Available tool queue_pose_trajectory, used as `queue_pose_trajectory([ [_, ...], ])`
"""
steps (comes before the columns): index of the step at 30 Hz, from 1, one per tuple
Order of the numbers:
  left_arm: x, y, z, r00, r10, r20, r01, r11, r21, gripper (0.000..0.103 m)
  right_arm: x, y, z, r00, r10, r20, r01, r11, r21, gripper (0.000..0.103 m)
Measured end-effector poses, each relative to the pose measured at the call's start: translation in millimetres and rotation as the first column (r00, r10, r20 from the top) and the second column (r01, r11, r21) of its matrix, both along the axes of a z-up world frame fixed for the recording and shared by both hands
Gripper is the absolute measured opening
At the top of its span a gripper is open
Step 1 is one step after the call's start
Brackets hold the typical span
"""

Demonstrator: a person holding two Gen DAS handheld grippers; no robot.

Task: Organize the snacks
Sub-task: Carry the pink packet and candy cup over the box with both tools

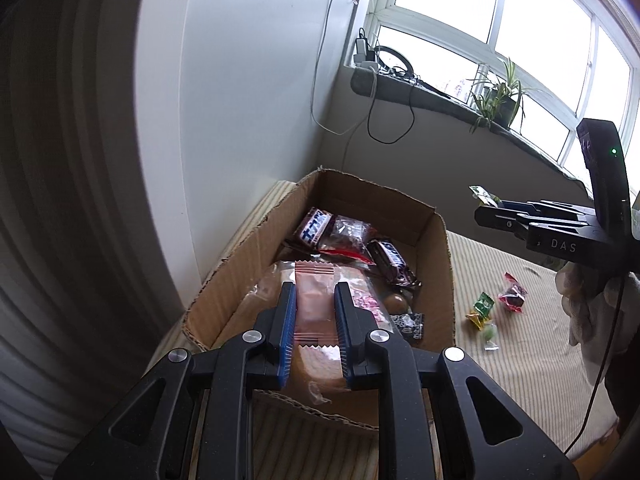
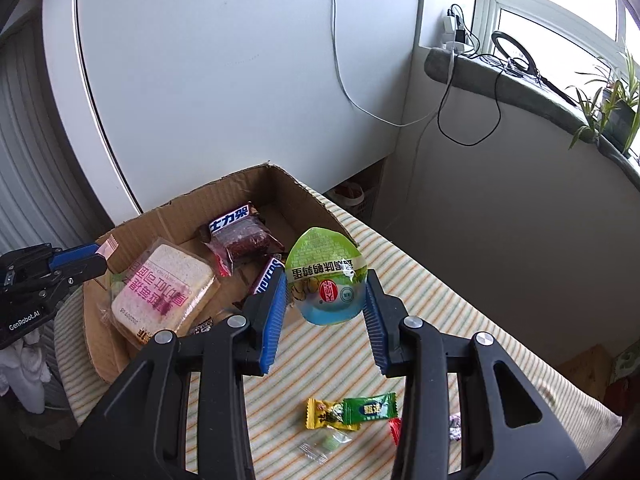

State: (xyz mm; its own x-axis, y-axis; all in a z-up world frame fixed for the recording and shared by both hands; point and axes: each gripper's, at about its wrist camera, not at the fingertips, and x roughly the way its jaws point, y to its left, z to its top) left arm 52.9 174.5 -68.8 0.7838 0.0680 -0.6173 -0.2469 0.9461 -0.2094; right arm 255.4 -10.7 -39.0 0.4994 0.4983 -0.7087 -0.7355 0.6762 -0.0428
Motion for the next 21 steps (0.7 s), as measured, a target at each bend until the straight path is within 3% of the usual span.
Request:
queue_pose_trajectory([
  [8, 3.4, 13.4, -4.9, 1.000, 0.019, -0.013, -0.019, 1.000, 0.007, 0.017, 5.9, 34.7, -10.8, 0.999, 0.028, -0.023, -0.029, 0.999, -0.026, 0.038],
  [21, 7.8, 19.4, -4.1, 1.000, 0.025, -0.014, -0.025, 1.000, 0.006, 0.018, 8.7, 54.1, -15.7, 0.998, 0.049, -0.025, -0.050, 0.998, -0.037, 0.044],
])
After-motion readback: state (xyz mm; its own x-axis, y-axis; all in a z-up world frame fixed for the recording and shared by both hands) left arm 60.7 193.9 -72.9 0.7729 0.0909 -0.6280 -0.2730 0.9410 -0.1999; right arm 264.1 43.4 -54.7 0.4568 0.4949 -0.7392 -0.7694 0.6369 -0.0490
